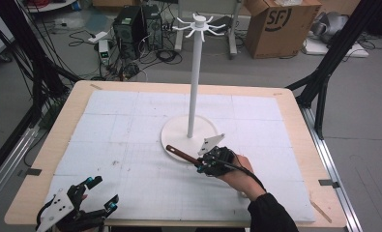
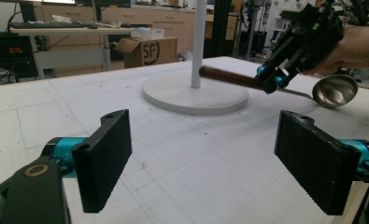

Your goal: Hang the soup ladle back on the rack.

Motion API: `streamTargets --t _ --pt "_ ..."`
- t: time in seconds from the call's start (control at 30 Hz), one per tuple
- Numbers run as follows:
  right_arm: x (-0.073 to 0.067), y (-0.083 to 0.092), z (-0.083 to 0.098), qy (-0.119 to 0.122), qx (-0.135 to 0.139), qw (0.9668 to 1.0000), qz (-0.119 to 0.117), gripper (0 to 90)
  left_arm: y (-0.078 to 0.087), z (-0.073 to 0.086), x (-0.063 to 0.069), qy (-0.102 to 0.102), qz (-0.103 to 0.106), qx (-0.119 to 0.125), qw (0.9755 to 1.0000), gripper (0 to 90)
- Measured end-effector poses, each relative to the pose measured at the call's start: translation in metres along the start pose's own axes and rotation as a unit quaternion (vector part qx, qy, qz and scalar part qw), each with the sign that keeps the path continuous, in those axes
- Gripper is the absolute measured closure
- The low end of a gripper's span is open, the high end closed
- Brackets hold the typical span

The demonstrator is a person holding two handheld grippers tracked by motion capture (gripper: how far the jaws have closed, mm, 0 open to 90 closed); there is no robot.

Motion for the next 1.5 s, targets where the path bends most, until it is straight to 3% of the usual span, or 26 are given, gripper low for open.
streamTargets --t 0.23,0.5,0.7,1.03,1.33,1.43,1.5 --pt "0.008 0.02 0.0 -0.03 0.069 0.9972 -0.006 74.1 0.0 0.0 0.0 0.003 0.0 0.0 1.0 19.5" --pt "0.017 0.047 -0.001 -0.039 0.148 0.9881 0.009 74.1 0.0 0.0 -0.001 0.004 -0.001 0.0 1.0 19.5" --pt "0.022 0.067 0.0 -0.053 0.199 0.9785 0.014 74.1 -0.001 0.001 -0.001 0.004 -0.001 0.0 1.0 19.6" --pt "0.031 0.105 0.0 -0.074 0.291 0.9533 0.028 74.0 -0.001 0.001 -0.001 0.004 -0.003 -0.002 1.0 19.6" --pt "0.039 0.121 -0.002 -0.093 0.331 0.9387 0.026 74.0 -0.001 0.001 -0.001 0.004 -0.003 -0.002 1.0 19.6" --pt "0.04 0.125 -0.004 -0.096 0.34 0.9352 0.025 74.0 -0.001 0.001 -0.002 0.004 -0.003 -0.003 1.0 19.6" --pt "0.04 0.125 -0.005 -0.098 0.341 0.9346 0.026 74.0 0.0 0.001 -0.002 0.004 -0.003 -0.002 1.0 19.6"
Point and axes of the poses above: each handheld gripper's, and its own axes: y roughly backward along the jaws, z roughly out of its underside, x roughly to its right, the point moved 8 cm from there along -y, roughly forward along the jaws, and after that the axes turned 7 degrees about -y, right-handed, at the moved point
